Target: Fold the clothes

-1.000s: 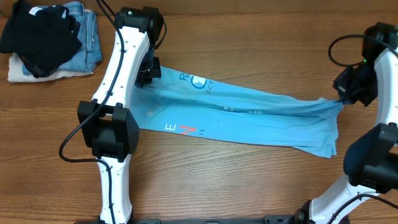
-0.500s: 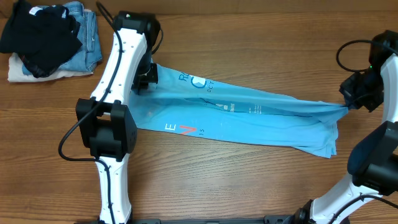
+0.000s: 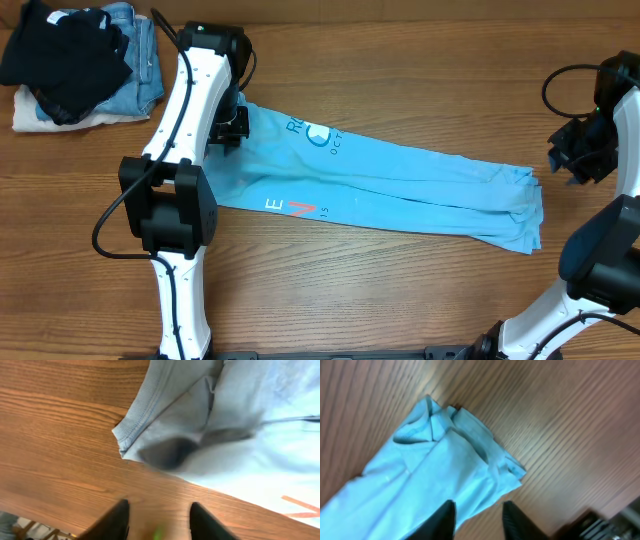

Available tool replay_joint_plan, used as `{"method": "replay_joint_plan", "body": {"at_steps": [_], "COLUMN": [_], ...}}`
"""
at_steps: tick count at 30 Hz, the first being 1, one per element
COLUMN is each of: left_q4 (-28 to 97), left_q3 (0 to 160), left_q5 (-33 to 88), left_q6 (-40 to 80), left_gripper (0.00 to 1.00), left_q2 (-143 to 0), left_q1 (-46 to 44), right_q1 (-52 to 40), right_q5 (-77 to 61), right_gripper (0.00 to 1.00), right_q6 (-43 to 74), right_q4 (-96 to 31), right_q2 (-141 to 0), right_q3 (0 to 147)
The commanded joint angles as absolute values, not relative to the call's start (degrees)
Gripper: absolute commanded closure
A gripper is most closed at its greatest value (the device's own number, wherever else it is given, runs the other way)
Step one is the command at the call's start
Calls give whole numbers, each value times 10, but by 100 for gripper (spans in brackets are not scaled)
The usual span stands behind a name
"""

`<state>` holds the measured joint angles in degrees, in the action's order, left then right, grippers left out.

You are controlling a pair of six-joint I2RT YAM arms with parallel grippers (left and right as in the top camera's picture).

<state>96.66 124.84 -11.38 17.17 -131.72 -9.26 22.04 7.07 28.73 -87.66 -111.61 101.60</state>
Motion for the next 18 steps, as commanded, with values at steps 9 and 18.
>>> {"method": "replay_joint_plan", "body": {"at_steps": [9,18], "left_q4": [968,905], "left_q3": [1246,1246], "left_q5": [-102,-19], "left_q6": [152,131], "left_gripper": [0,0], "left_q2": [-1297,-1297], "left_q1": [-90,-90], "right_q1": [219,194], "right_q5": [73,3], "right_gripper": [33,10], "right_q6": [287,241], "right_q4": [-865,-833], "right_q2": [-1112,-1112], "right_q3": [1016,1016]}}
